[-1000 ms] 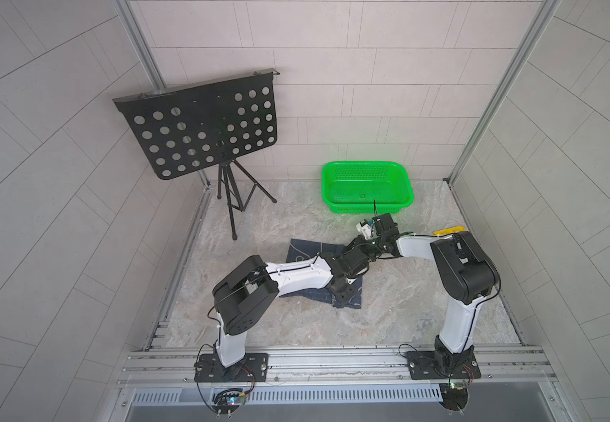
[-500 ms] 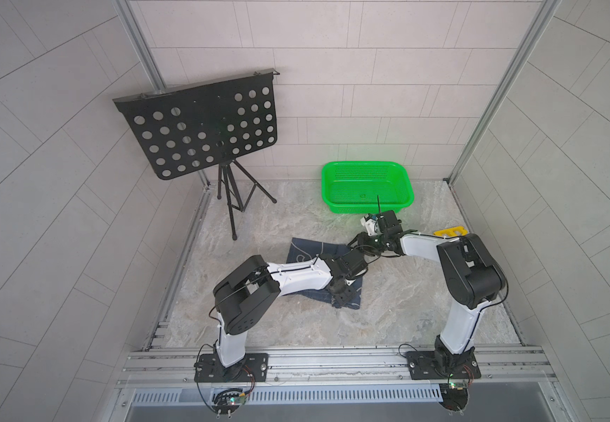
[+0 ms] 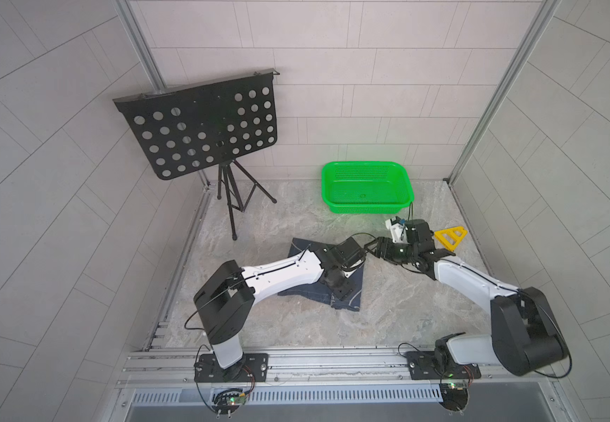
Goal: Roll up the pillowcase
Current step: Roll the pillowcase at the center of the board.
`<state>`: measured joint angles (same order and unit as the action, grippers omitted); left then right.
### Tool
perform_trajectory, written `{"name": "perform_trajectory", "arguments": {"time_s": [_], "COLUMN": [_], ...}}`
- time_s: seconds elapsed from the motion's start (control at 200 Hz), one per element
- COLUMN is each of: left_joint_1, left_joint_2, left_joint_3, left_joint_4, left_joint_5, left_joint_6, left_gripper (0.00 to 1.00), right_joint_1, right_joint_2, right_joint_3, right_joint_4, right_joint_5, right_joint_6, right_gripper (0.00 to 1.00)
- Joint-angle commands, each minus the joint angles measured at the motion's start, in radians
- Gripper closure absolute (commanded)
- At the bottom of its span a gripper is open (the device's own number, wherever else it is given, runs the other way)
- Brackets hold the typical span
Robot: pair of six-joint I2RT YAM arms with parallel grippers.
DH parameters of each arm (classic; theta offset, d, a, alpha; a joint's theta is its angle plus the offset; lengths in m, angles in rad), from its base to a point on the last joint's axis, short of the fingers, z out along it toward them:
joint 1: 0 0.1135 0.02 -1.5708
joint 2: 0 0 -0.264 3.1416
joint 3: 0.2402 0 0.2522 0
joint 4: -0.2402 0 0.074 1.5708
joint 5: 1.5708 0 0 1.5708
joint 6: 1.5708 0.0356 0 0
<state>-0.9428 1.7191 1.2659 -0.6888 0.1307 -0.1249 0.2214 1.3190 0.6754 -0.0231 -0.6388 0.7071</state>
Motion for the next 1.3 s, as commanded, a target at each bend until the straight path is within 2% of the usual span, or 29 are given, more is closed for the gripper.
{"name": "perform_trajectory", "arguments": {"time_s": [0.0,0.125,0.24,0.495,0.655,0.755,0.851,0.966,1.146,1.296], "left_joint_1": [0.084,0.155,0.190,0.191,0.191,0.192,0.191,0.191,0.190,0.191], "left_joint_2": [-0.058,-0.057,-0.003,0.133,0.183,0.197,0.198,0.205,0.215,0.224], "left_joint_3": [-0.066,-0.101,-0.087,-0.017,-0.001,-0.001,-0.012,-0.017,-0.002,0.021], "left_joint_4": [0.009,0.094,0.154,0.159,0.141,0.129,0.137,0.143,0.142,0.109], "left_joint_5": [0.112,0.186,0.220,0.121,0.026,-0.006,0.003,0.019,0.064,0.058], "left_joint_6": [-0.076,-0.090,-0.091,-0.049,-0.046,-0.047,-0.059,-0.076,-0.090,-0.067], "left_gripper": [0.28,0.28,0.31,0.38,0.44,0.45,0.46,0.46,0.46,0.46], "right_joint_1": [0.020,0.040,0.055,0.058,0.060,0.059,0.061,0.061,0.072,0.067], "right_joint_2": [-0.069,-0.088,-0.025,0.213,0.408,0.486,0.512,0.479,0.420,0.381], "right_joint_3": [-0.109,-0.248,-0.320,-0.378,-0.377,-0.364,-0.334,-0.295,-0.250,-0.241], "right_joint_4": [0.013,0.197,0.368,0.732,1.032,1.145,1.141,1.013,0.847,0.789], "right_joint_5": [-0.002,-0.009,-0.033,-0.088,-0.147,-0.173,-0.201,-0.213,-0.206,-0.202], "right_joint_6": [0.097,0.232,0.318,0.452,0.578,0.635,0.639,0.590,0.511,0.486], "right_gripper": [0.31,0.27,0.26,0.28,0.36,0.40,0.44,0.47,0.62,0.82]}}
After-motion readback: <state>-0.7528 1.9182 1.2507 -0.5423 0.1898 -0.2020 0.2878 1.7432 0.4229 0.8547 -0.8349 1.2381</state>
